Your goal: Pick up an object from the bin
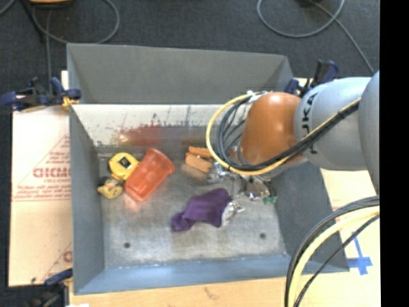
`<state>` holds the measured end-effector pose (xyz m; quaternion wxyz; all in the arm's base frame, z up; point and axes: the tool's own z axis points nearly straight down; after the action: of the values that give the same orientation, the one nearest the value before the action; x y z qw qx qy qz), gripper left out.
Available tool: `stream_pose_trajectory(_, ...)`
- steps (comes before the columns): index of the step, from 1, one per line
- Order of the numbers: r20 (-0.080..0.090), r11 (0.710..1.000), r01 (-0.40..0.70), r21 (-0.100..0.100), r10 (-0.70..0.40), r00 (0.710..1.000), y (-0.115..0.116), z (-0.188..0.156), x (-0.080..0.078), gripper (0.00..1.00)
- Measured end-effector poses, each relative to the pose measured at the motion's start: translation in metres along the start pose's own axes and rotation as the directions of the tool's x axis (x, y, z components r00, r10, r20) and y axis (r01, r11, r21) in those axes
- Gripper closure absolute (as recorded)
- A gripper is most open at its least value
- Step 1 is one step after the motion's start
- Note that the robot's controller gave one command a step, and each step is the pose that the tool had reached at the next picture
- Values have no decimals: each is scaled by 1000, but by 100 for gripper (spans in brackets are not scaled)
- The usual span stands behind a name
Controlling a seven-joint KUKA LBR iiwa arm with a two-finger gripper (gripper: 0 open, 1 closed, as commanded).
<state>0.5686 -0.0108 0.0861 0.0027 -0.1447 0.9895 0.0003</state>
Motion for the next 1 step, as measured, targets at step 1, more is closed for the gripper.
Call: stream_pose_trajectory(1,-16,1000,-7,-4,7,1000,-17,8,11,100)
